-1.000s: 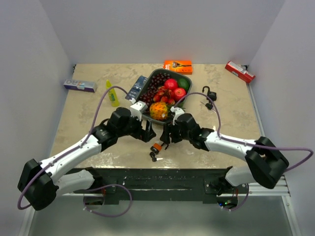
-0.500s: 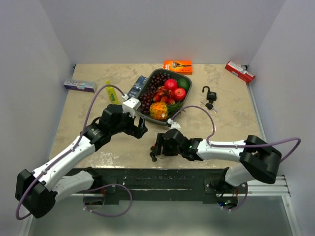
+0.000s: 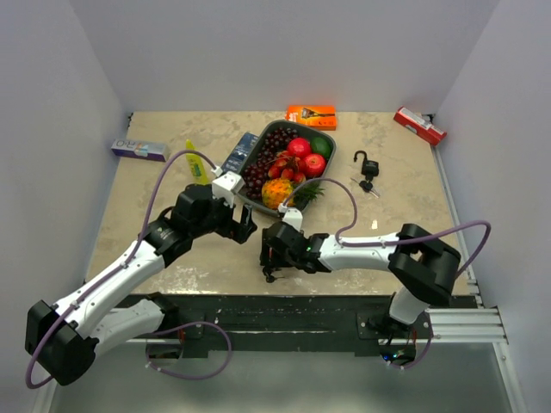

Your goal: Unlock with the key

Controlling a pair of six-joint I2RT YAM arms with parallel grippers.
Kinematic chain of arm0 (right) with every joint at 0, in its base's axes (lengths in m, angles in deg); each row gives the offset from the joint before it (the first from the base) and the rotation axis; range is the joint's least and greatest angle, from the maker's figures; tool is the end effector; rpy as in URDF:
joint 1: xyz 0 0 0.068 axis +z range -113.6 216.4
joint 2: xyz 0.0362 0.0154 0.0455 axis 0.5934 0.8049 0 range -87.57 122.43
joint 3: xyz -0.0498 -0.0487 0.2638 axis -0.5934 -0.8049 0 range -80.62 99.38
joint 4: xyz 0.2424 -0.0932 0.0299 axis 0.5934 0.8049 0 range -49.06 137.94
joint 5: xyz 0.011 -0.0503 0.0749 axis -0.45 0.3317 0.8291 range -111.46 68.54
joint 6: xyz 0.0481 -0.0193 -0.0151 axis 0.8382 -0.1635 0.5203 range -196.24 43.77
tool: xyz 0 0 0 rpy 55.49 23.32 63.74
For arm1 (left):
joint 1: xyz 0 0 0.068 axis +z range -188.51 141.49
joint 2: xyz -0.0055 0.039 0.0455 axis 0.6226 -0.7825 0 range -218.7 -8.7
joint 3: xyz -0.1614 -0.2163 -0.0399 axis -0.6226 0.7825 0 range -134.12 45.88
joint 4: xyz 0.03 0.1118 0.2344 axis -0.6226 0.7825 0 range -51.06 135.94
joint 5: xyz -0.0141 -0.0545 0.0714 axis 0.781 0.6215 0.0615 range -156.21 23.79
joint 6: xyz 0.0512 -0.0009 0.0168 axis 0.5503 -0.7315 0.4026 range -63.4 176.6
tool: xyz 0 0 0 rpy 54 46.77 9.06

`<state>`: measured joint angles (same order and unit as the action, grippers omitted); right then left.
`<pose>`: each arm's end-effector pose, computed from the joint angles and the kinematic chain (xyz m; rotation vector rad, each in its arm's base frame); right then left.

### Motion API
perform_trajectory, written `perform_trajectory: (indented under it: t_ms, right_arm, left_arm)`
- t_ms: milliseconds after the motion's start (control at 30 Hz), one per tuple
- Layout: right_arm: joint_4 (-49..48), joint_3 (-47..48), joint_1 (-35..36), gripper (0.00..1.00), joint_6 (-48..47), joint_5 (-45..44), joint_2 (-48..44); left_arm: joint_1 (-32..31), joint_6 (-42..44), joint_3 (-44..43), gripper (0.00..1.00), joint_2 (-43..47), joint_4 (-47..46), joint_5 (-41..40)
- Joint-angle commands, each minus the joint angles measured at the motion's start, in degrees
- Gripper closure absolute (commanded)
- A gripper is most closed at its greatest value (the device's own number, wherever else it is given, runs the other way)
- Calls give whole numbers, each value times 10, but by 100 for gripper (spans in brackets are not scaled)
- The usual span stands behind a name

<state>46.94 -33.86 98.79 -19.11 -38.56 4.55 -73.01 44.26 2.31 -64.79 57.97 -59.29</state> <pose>0.1539 0.2715 0.1608 0.0169 2.4981 0.5666 0.1774 -0.1270 0.2809 0.4908 2.1223 -0.6050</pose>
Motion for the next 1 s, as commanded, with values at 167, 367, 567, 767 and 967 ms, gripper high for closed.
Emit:
perform_trajectory:
  t_ms: [167,367,567,767,967]
  right_arm:
    - [105,105,33,28,-38,-98,70]
    - [154,131,41,29,-47,-123,103]
    - [153,102,42,48,-47,-116,96]
    - [148,45,21,55,-71,-136,24]
    - [112,-31,-67,56,-112,-104,-57]
  left_arm:
    - [6,16,7,1,15,0,-14]
    - [5,16,7,1,15,0,-12]
    - [6,16,8,1,15,0,-13]
    - [5,17,10,1,17,0,-11]
    - [6,18,13,1,20,0,-12]
